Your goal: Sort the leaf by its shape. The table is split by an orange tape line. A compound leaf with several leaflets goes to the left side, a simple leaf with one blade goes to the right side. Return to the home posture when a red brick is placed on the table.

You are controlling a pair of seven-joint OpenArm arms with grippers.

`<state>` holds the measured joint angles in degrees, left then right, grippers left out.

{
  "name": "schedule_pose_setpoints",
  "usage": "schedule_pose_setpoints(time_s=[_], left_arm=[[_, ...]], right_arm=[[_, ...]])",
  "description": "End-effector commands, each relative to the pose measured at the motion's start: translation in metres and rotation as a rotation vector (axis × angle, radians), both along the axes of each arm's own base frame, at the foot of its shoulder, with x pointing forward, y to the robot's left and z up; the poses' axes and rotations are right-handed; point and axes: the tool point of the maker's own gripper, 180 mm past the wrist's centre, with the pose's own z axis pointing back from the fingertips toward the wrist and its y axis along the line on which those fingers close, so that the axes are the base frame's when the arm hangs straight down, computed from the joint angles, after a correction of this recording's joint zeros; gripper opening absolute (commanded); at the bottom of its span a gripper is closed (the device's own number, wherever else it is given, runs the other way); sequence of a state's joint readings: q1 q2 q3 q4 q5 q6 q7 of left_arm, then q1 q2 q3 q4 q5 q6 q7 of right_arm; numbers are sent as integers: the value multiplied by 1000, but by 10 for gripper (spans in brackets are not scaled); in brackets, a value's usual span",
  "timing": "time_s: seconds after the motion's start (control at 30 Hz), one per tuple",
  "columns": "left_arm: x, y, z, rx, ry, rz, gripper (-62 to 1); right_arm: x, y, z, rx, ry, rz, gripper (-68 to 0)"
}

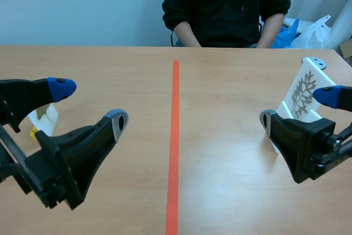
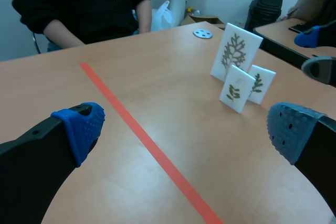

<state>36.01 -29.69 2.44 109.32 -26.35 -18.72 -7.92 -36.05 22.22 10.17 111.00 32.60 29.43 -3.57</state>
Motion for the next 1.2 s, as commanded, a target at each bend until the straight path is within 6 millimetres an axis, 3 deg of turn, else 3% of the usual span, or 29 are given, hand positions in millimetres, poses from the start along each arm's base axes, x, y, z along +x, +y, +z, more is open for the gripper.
schedule_pose_setpoints(time_s=[0.0,1.17], left_arm=[[3,0,10,-19,-33,4,14],[2,0,-5,31,23,-1,14]], right_arm=[[4,-2,10,9,-36,-6,4],[5,-2,10,13,-37,-7,4]])
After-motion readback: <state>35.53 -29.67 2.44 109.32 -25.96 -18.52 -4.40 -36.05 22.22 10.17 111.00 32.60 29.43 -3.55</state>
